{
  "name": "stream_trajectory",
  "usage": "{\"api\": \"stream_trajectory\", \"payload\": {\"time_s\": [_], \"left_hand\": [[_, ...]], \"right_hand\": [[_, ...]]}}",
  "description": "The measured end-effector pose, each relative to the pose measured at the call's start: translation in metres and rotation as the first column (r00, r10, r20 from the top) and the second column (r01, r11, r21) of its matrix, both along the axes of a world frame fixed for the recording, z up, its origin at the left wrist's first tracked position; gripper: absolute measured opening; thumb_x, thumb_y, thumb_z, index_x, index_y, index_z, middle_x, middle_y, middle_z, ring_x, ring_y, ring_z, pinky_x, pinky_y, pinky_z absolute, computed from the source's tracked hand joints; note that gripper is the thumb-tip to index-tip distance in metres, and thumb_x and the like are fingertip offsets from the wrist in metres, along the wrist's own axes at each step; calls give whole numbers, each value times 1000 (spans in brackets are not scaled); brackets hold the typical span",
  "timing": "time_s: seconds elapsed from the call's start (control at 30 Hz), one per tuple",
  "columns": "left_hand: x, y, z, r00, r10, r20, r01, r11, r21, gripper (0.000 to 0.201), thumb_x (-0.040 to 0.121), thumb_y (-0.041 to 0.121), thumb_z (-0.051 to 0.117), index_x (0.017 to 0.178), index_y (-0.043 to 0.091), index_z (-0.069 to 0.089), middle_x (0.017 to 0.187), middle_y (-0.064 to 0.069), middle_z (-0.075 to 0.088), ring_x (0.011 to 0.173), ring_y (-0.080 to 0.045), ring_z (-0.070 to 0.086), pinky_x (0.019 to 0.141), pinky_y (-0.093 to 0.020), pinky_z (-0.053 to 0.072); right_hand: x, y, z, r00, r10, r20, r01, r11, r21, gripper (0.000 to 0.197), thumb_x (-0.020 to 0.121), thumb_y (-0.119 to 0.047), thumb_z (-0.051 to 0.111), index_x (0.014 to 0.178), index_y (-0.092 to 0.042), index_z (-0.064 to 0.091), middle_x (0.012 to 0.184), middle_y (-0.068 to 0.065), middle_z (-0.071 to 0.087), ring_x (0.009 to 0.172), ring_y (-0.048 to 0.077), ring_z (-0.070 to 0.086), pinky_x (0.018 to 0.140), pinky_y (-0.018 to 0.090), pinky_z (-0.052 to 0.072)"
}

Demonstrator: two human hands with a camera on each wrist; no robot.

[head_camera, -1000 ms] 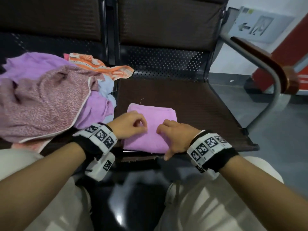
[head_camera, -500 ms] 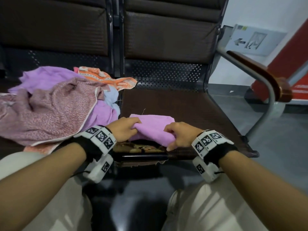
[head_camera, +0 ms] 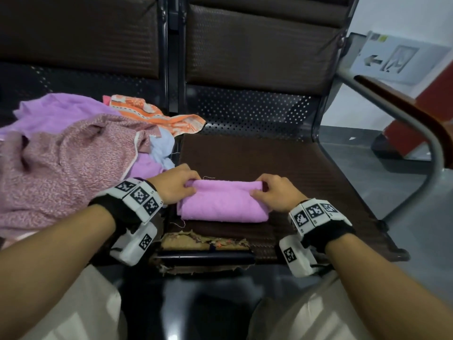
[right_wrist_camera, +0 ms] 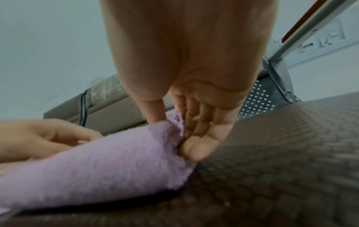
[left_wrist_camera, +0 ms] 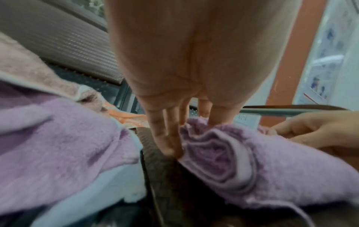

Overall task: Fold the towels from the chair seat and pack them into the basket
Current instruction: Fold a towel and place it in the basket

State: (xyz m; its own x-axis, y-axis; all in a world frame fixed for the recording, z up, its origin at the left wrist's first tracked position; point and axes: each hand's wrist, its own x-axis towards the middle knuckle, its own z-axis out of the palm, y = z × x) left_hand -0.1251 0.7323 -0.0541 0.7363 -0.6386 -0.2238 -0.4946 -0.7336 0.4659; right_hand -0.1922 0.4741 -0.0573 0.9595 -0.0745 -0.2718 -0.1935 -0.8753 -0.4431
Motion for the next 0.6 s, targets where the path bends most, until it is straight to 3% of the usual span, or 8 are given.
{"api": "stream_trajectory", "payload": {"time_s": [0.07,0.13,0.2,0.27,0.33,0.47,0.53,0.6], "left_hand": [[5,-3,-4,999,-25,28,25,999,29,12,92,16,54,99,7,56,109,-7,46,104,-23,52,97,-31,39],[9,-6,-5,999,-34,17,33,997,66,22,94,20,52,113,9,56,111,-7,52,105,-24,53,93,-31,41],[13,-9,-5,1000,-22,5,22,997,71,32,94,21,52,125,11,52,118,-8,57,108,-22,54,92,-30,42],[14,-11,-4,1000,-21,-20,22,997,68,38,93,20,54,130,12,50,125,-7,58,112,-21,54,94,-30,42],[13,-13,-4,995,-36,-97,44,996,77,40,92,20,56,132,15,49,121,-7,60,107,-19,57,93,-29,44],[6,-17,-2,966,-75,-248,88,995,45,46,89,20,61,132,16,44,94,2,59,72,-8,57,70,-21,44],[1,-17,-2,973,-60,-223,71,997,39,60,87,28,64,137,13,34,95,4,60,77,-10,57,72,-22,42],[-7,-14,-3,980,-12,-197,9,1000,-19,85,82,36,69,144,12,17,112,-2,60,97,-15,58,82,-23,44]], "right_hand": [[8,-3,-5,999,-4,-32,2,999,-50,27,89,-38,59,109,-19,60,91,2,59,76,17,56,63,23,39],[15,-6,-6,998,-3,-60,-1,997,-76,29,90,-41,57,108,-19,58,92,3,59,68,15,58,52,20,38],[19,-10,-7,997,-19,-74,14,998,-68,29,91,-46,55,100,-18,56,93,5,61,63,14,61,50,21,44],[20,-12,-9,993,-49,-104,41,997,-71,34,90,-52,52,92,-18,54,95,8,64,63,17,63,57,28,51],[21,-12,-12,986,-67,-152,50,993,-107,43,88,-61,49,94,-19,55,102,8,63,74,20,61,68,30,49],[21,-9,-13,960,-38,-277,28,999,-40,64,86,-64,49,119,-10,57,117,6,59,100,20,56,84,29,44],[18,-6,-11,958,15,-287,10,996,87,54,89,-53,54,122,-10,57,122,6,61,108,20,58,94,34,46],[15,1,-4,972,55,-227,-13,983,185,45,88,-44,60,118,-11,56,117,5,61,109,18,58,96,36,46]]}}
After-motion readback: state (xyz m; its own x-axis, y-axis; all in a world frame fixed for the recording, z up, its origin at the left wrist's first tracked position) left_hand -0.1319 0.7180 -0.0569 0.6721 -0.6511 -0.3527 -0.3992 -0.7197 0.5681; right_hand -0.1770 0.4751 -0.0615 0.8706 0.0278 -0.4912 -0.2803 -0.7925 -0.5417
